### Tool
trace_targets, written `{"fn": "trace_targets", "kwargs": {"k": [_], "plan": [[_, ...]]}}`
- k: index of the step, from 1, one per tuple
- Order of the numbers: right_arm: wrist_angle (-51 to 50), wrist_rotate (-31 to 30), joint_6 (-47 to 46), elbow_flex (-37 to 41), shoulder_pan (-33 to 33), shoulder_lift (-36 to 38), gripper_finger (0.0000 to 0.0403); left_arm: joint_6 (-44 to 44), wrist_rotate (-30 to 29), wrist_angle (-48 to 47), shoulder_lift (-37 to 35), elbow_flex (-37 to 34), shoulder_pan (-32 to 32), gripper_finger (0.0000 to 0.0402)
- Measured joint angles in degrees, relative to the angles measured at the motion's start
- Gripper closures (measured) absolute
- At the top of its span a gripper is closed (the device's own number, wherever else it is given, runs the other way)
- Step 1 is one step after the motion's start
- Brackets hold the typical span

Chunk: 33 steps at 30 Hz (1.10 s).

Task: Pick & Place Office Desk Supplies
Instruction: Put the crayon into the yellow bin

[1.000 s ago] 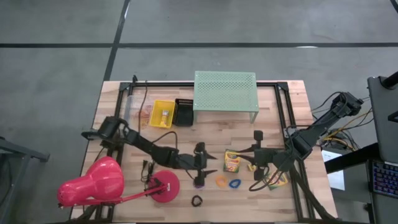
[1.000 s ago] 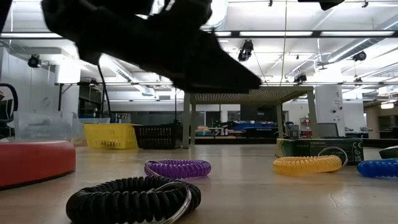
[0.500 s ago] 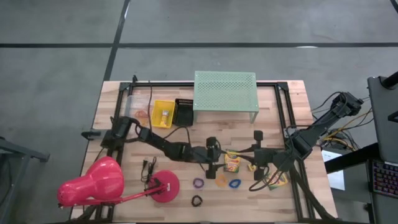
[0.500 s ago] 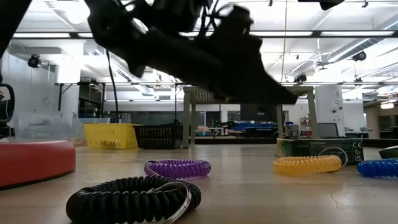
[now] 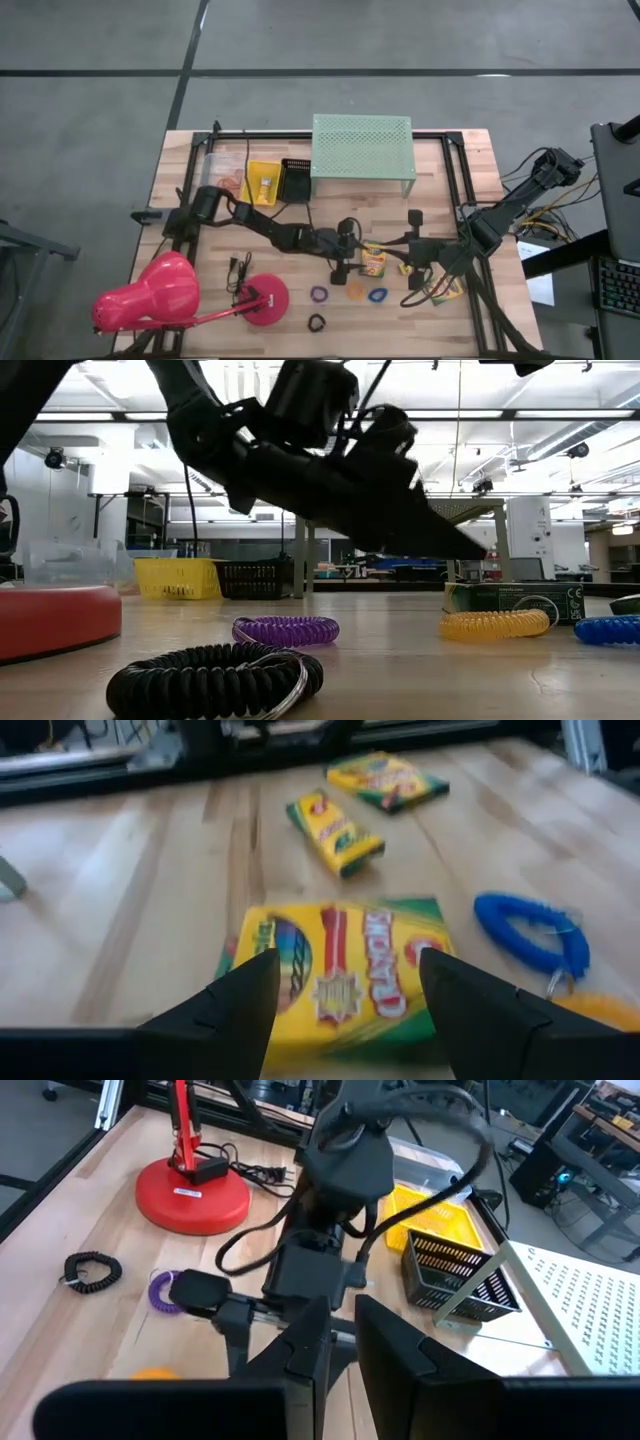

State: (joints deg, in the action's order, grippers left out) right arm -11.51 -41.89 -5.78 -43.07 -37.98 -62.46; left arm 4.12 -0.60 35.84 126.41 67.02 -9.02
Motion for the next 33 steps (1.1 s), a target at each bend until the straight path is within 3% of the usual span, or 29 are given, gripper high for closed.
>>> {"fn": "trace_targets", "kwargs": {"k": [15, 33], "plan": [[-0.1, 0.0, 0.0, 0.0, 0.0, 0.0, 0.0355, -0.4, 0.1, -9.2, 1.5, 3.7, 0.1, 0.0167], [-0.1, 0.0, 0.0, 0.0, 0.0, 0.0, 0.0355, -13.9, -1.9, -32.4, -5.6, 3.6, -0.6, 0.0167]]}}
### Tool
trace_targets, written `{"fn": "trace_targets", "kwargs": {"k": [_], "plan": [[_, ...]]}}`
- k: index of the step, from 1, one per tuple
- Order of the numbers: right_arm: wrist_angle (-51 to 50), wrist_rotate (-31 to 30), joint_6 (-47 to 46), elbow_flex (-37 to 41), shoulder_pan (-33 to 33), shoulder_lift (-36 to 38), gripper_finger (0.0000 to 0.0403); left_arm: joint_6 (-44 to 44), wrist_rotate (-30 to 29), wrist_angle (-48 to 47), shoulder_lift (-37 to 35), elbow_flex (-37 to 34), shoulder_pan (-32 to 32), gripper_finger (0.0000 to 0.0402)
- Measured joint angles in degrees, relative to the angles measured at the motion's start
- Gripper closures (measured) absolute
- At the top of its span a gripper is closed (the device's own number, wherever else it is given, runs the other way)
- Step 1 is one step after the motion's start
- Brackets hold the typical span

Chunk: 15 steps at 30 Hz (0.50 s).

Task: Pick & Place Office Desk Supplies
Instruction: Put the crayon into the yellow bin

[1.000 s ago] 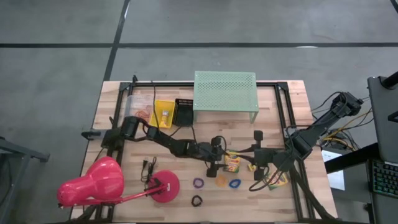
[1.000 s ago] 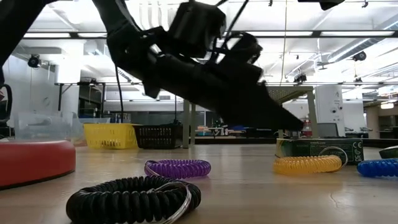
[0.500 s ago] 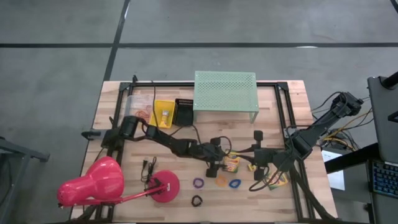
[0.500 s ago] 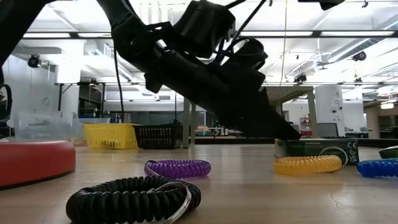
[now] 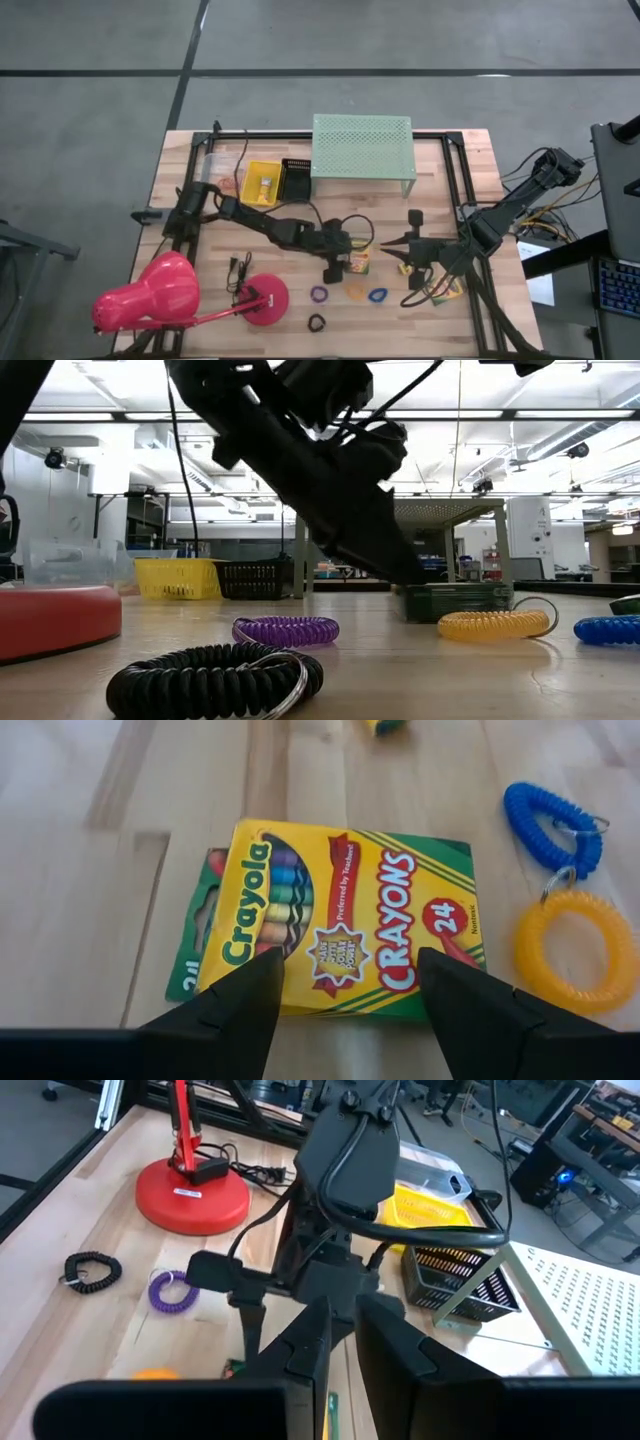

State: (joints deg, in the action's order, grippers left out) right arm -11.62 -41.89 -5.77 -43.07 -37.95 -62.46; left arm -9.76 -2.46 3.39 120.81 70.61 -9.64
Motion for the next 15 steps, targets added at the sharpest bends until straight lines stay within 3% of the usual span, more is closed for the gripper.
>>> {"fn": "trace_targets", "kwargs": {"k": [15], "plan": [[0.0, 0.0, 0.0, 0.0, 0.0, 0.0, 0.0355, -10.1, -1.9, -19.4, -6.0, -0.1, -2.7, 0.0167]]}}
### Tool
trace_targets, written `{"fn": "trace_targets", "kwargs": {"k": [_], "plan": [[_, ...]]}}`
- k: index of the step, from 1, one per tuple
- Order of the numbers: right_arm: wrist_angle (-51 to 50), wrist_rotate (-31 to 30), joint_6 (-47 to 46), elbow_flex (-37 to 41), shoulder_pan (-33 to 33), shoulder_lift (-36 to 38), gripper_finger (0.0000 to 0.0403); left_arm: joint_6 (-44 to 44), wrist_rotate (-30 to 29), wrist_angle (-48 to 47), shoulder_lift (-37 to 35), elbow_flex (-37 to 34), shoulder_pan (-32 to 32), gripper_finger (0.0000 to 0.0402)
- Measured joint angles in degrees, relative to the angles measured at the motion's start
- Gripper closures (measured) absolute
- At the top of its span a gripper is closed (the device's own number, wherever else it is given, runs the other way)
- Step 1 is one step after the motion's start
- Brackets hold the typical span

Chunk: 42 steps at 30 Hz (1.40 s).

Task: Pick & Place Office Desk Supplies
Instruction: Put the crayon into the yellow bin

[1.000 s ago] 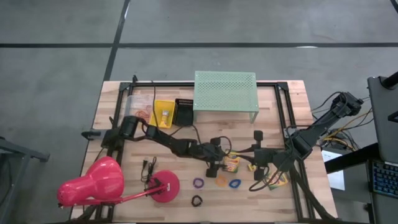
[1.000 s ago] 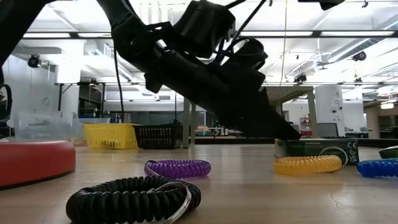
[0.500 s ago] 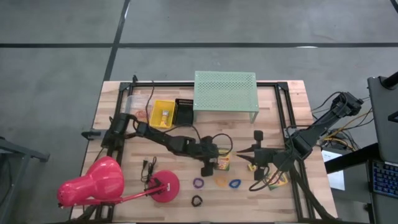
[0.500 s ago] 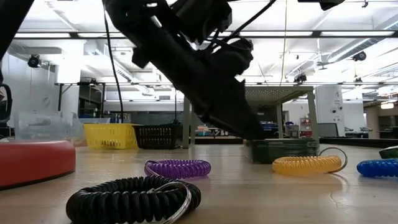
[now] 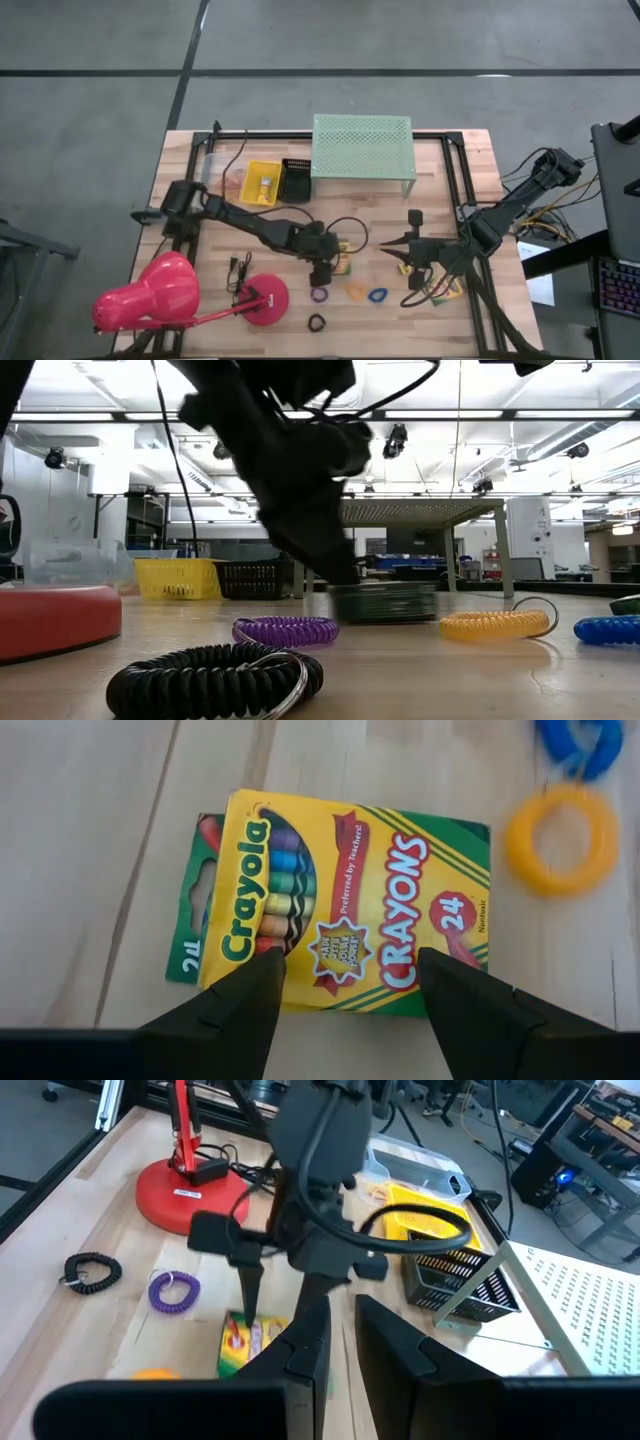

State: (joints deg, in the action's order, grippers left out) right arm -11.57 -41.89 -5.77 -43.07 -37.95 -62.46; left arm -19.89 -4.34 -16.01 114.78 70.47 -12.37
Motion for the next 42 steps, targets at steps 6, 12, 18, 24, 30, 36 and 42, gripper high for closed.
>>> {"fn": "trace_targets", "kwargs": {"k": [6, 12, 18, 24, 30, 36, 42], "plan": [[0.0, 0.0, 0.0, 0.0, 0.0, 0.0, 0.0355, -5.5, -0.6, -10.0, -3.1, -0.6, -1.2, 0.0167], [0.0, 0.0, 0.0, 0.0, 0.0, 0.0, 0.0355, -11.2, -1.0, -12.7, -5.2, -3.5, -1.7, 0.0167], [0.0, 0.0, 0.0, 0.0, 0.0, 0.0, 0.0355, -16.0, -0.3, -20.6, -8.1, -4.4, -2.9, 0.0167], [0.0, 0.0, 0.0, 0.0, 0.0, 0.0, 0.0355, -19.9, -0.2, -25.3, -9.4, -4.7, -4.1, 0.0167], [0.0, 0.0, 0.0, 0.0, 0.0, 0.0, 0.0355, -18.1, -0.6, -22.6, -10.9, -3.9, -4.1, 0.0171], [0.0, 0.0, 0.0, 0.0, 0.0, 0.0, 0.0355, -18.1, -1.4, -21.9, -15.6, -3.5, -4.3, 0.0171], [0.0, 0.0, 0.0, 0.0, 0.0, 0.0, 0.0355, -17.6, -7.7, -28.9, -20.5, -3.4, -3.6, 0.0172]]}}
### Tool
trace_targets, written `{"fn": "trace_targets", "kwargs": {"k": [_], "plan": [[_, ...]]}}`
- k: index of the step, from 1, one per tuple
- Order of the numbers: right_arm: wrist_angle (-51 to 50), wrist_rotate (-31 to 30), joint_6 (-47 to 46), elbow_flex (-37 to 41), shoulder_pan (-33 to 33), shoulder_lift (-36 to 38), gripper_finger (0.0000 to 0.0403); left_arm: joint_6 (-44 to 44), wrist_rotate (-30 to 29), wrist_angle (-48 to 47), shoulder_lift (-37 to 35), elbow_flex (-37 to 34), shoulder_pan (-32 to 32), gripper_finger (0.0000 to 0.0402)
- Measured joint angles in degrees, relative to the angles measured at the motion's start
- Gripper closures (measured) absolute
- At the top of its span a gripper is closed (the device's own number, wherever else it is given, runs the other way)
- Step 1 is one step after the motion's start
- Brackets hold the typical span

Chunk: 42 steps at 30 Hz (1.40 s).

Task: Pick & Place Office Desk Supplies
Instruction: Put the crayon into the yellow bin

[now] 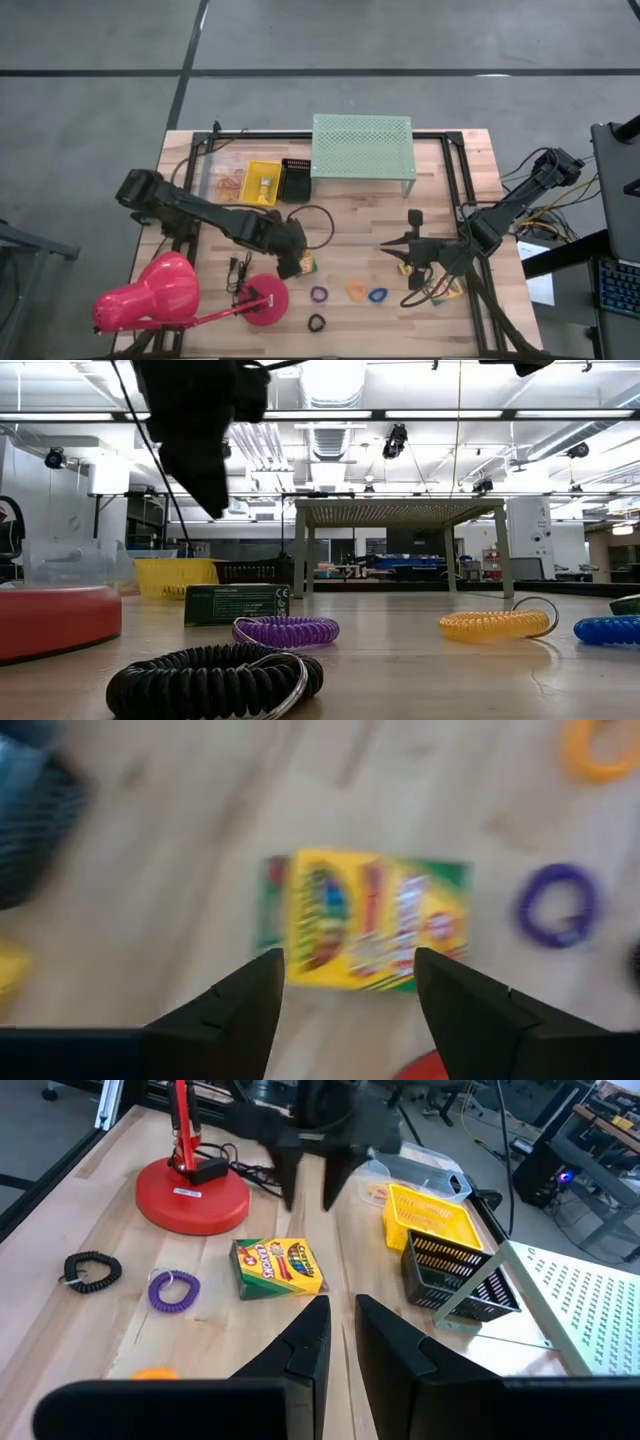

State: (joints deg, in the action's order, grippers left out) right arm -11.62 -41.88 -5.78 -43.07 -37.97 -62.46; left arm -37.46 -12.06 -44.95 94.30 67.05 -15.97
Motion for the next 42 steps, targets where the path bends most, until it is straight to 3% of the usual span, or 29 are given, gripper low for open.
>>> {"fn": "trace_targets", "kwargs": {"k": [5, 13, 19, 28, 32, 42], "plan": [[0.0, 0.0, 0.0, 0.0, 0.0, 0.0, 0.0355, 2.7, -1.1, -6.4, -3.6, 0.0, 3.2, 0.0172], [0.0, 0.0, 0.0, 0.0, 0.0, 0.0, 0.0355, 4.9, -0.6, -5.5, -3.0, -0.2, 6.6, 0.0172], [0.0, 0.0, 0.0, 0.0, 0.0, 0.0, 0.0355, 13.2, 9.1, 2.9, -0.1, -4.7, 7.0, 0.0172], [0.0, 0.0, 0.0, 0.0, 0.0, 0.0, 0.0355, 25.6, 17.4, 13.4, 1.2, -11.9, 10.8, 0.0172], [0.0, 0.0, 0.0, 0.0, 0.0, 0.0, 0.0355, 29.9, 19.9, 14.6, 1.0, -12.7, 13.4, 0.0172], [0.0, 0.0, 0.0, 0.0, 0.0, 0.0, 0.0355, 33.6, 37.1, 16.1, 1.1, -12.8, 21.0, 0.0172]]}}
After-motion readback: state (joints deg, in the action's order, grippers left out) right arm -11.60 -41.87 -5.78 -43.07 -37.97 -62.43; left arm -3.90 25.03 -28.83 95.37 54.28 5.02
